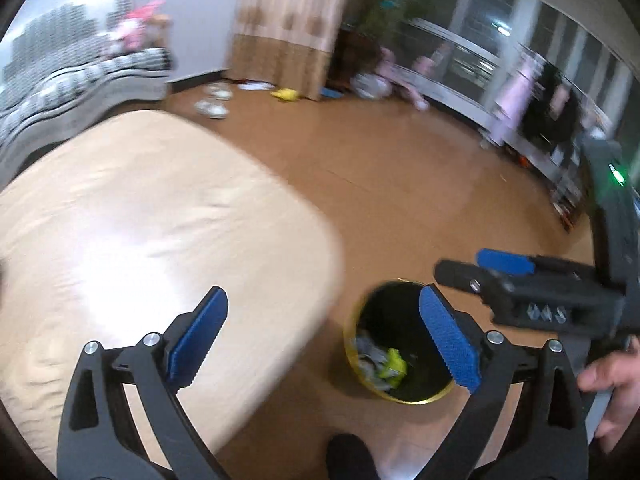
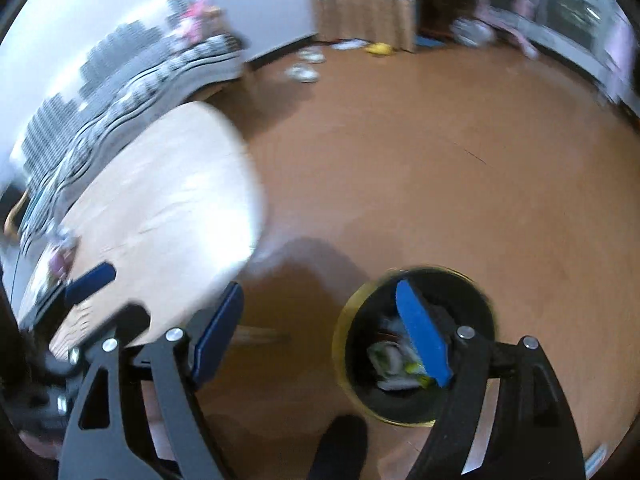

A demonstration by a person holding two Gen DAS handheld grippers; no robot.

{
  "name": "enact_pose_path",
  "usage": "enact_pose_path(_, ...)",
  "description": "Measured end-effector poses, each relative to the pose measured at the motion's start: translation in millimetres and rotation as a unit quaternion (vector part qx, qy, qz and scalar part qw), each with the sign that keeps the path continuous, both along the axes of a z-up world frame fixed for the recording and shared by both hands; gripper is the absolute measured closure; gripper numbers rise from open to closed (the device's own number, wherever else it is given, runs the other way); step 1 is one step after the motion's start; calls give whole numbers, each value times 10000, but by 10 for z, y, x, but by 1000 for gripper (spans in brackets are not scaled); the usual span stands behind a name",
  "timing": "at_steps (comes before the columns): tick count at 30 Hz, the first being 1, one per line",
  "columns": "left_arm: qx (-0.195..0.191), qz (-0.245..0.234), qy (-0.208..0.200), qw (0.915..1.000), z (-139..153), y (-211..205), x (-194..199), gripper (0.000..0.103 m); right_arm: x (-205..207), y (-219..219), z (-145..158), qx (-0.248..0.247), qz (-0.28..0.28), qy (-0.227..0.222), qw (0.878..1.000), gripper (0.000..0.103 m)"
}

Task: Collect trash
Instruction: 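Grasp the crumpled foil with left tool while right tool grasps the purple toy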

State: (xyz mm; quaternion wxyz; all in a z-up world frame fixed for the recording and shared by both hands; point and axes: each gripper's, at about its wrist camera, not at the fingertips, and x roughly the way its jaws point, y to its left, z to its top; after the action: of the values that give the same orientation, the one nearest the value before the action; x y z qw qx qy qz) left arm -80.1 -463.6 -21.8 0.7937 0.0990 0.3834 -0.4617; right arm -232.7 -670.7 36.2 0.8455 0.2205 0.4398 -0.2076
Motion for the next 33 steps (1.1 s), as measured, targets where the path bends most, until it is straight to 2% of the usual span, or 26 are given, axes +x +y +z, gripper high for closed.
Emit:
enact_pose_path(3,-12,589,-39,9983,145,464,331,9,429,462,113,-59,514,-135,9986,27)
enact_pose_path(6,4,1278,-144,9917,253,1067,714,9,838,895,161,13,943,-252,9952,27)
enact_pose_path(9,71,1947,-222,9806,318,1712,1072,9,1267,1336,171,160,1356,-281,9902,27)
enact_pose_path(13,205,2821,-349,9585,309,2620,1484,9,1800,1945,144,276,1868,-323,9815,27)
enact_pose_path(17,366,3443,-406,9373,205,3348,1805,9,2195,2440,58,494,2197,-301,9738,27)
enact_pose_path(21,540,3674,-294,9280,-9,3800,2033,9,2529,2775,-45,641,2416,-295,9678,27)
enact_pose_path(25,498,3803,-89,9235,-205,4052,2286,9,2824,3080,-188,750,2557,-257,9635,27)
enact_pose_path(30,567,3700,-8,9273,-372,4021,2423,11,3212,3303,-386,1028,2533,-233,9616,29)
enact_pose_path(33,528,3629,118,9303,-441,3994,2484,21,3366,3338,-482,1175,2454,-243,9620,31)
